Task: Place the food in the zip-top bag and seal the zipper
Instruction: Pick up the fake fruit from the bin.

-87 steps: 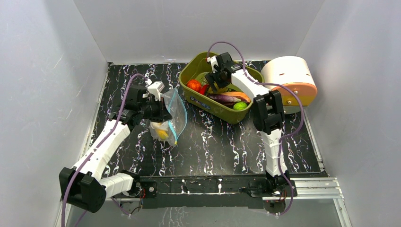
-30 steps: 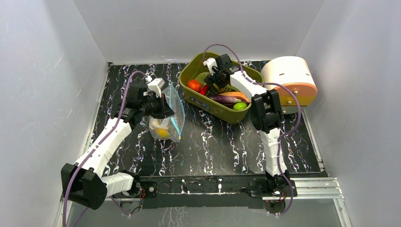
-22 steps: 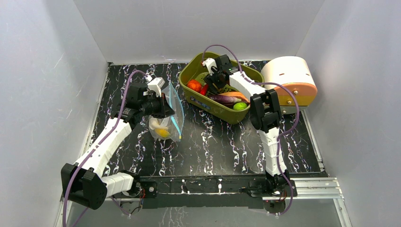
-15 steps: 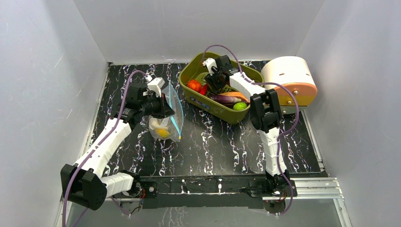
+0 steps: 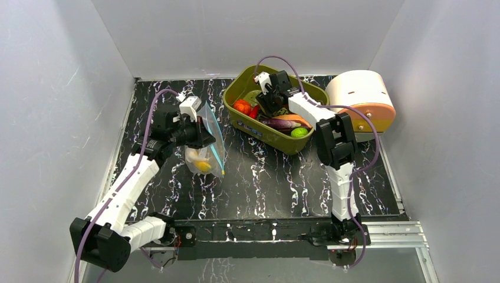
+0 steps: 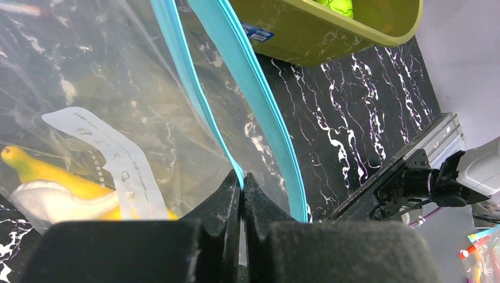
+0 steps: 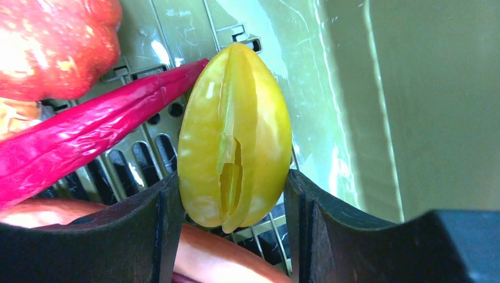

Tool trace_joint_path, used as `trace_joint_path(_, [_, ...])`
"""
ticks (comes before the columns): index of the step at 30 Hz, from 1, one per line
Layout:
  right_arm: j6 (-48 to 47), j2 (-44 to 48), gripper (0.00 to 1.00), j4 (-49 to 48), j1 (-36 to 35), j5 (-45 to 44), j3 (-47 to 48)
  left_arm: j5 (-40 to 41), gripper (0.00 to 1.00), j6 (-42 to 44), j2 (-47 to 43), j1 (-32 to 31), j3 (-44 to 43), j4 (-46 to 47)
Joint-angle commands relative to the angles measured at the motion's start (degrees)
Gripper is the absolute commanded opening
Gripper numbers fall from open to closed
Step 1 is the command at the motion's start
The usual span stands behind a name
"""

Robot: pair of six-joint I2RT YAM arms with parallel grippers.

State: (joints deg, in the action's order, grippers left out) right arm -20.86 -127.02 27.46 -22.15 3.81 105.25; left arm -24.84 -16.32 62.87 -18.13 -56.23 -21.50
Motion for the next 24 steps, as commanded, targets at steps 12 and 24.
trace_joint_path(12, [7.1, 10.8, 0.31, -4.6, -0.8, -4.7, -2.4, 1.7, 0.0, -2.9, -2.8, -0.2, -0.3, -1.5])
trace_joint_path(24, [20.8, 19.3, 0.31, 2.0, -6.1, -12.0, -3.1, 4.0, 0.0, -5.9, -2.5, -0.2, -1.1, -1.9])
